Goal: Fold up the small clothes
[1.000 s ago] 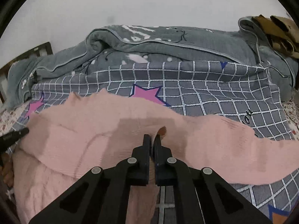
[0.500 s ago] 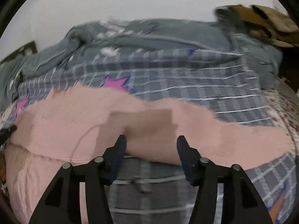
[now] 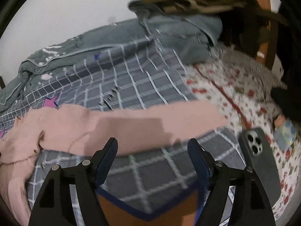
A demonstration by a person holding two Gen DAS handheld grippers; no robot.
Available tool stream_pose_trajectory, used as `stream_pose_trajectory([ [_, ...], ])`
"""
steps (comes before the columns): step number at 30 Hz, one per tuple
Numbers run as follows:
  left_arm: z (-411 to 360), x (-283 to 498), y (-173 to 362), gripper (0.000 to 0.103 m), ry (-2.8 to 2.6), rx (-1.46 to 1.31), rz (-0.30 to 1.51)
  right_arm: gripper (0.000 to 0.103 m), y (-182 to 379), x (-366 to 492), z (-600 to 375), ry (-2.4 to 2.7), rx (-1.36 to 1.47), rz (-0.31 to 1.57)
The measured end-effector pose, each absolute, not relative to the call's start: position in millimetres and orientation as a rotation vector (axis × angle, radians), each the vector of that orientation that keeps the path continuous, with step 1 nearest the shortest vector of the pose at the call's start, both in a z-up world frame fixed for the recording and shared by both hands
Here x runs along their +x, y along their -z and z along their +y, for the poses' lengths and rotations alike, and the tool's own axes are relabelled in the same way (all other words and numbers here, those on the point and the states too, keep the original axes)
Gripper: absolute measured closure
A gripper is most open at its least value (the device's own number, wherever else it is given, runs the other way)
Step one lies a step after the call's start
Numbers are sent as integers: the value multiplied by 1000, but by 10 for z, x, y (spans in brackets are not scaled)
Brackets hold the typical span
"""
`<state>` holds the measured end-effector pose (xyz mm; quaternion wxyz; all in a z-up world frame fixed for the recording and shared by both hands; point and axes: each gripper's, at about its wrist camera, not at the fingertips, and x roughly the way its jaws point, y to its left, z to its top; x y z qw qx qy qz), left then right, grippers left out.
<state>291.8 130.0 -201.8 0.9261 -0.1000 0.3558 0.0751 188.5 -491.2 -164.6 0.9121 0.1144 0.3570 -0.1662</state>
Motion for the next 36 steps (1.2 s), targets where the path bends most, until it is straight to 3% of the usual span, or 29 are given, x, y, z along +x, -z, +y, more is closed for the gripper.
stream_pose_trajectory([
  [30,1288,2936,2016,23,-155,-199,735,25,1834,2115,-5452,322,400,730],
  [32,1288,2936,2015,23,-154,-199,735,33,1821,2128,-5455,349,385,722],
  [33,1285,2935,2022,23,-153,-200,735,46,1814,2135,-5462,364,378,719],
  [34,1284,2935,2025,23,-151,-201,736,66,1813,2149,-5471,374,375,718],
  [36,1285,2936,2028,23,-150,-203,735,90,1824,2162,-5503,365,390,715],
])
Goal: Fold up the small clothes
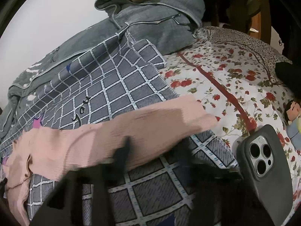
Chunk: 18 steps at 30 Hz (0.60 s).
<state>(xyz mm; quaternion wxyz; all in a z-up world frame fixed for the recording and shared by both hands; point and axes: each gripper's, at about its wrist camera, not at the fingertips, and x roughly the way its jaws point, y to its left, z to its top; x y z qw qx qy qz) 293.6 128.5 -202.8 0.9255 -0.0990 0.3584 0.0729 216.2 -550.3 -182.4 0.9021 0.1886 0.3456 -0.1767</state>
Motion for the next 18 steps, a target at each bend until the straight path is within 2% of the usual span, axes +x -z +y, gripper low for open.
stream_pose_trajectory([
  [3,1287,2933,2033,23,-145,-208,733,96,1774,2121,-5495,362,383,672],
  [18,1312,2940,1992,20,-113,-228,745,97,908,1874,-4739,371,222,342],
])
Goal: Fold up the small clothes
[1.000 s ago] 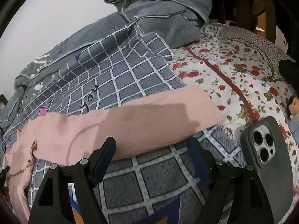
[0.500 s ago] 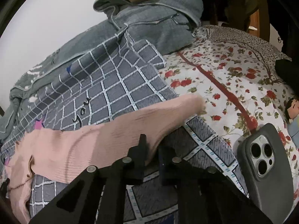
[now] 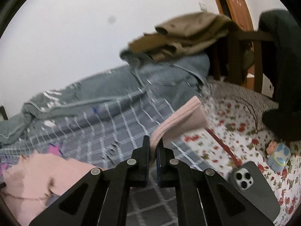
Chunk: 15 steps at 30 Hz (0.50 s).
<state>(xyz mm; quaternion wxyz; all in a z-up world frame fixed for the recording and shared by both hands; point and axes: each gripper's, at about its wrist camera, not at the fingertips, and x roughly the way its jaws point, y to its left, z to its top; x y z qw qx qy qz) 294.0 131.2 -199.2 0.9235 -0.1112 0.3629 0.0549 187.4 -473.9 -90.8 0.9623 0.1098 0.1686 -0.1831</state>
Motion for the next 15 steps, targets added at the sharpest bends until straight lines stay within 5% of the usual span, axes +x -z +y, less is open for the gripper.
stream_pose_trajectory([
  [15,2023,2693,1840,20,-140,-409,739,97,289,2552,-1757,-53,-35,348],
])
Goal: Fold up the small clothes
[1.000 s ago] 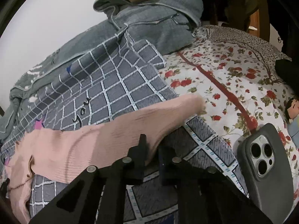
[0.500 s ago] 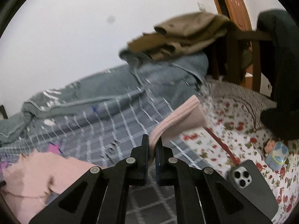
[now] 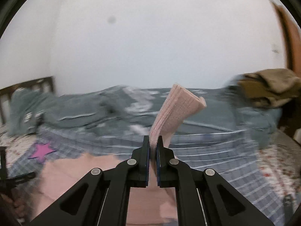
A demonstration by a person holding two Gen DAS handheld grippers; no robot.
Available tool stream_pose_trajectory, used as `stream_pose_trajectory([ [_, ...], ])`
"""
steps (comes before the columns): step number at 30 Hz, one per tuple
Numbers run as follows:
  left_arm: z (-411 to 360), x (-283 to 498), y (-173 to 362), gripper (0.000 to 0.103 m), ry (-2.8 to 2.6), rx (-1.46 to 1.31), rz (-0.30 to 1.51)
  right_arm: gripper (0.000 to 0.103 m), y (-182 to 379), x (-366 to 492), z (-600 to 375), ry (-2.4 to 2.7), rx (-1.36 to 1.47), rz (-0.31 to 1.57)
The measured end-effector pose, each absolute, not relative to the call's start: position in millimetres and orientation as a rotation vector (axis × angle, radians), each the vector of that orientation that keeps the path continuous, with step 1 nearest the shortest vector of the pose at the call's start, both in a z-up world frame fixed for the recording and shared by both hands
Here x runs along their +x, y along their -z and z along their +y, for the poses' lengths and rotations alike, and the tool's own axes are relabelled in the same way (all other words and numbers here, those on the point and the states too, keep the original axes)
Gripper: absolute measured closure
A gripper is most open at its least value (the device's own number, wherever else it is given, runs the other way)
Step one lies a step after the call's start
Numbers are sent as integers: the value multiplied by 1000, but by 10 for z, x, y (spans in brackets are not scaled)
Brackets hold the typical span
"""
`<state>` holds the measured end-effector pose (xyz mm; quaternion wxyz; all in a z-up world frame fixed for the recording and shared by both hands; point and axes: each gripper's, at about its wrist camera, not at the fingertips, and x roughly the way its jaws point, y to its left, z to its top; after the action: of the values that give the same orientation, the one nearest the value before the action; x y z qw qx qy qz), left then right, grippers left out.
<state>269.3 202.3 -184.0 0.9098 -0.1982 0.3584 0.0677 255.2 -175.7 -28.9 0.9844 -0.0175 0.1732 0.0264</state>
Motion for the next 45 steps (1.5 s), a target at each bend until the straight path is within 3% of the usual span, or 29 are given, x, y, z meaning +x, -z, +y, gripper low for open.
stream_pose_trajectory([
  [8,2335,2613,1910,20,-125,-487,754,97,981,2891,-251,-289,-67,548],
  [13,2402,2602,1915,20,-128,-485,752,97,1331,3006,71,-327,-98,646],
  [15,2450,2600,1934,20,-117,-514,752,89,1426,2999,99,-372,-87,696],
  [19,2461,2576,1929,20,-108,-514,746,63,1582,2878,298,-479,-178,765],
  [21,2450,2571,1924,20,-110,-505,745,61,1574,2743,299,-472,-236,735],
  [33,2057,2583,1722,22,51,-507,656,60,1268,2362,-1596,-100,-133,621],
  [45,1341,2908,1923,22,-4,-295,747,61,1871,2894,-2561,-10,43,758],
])
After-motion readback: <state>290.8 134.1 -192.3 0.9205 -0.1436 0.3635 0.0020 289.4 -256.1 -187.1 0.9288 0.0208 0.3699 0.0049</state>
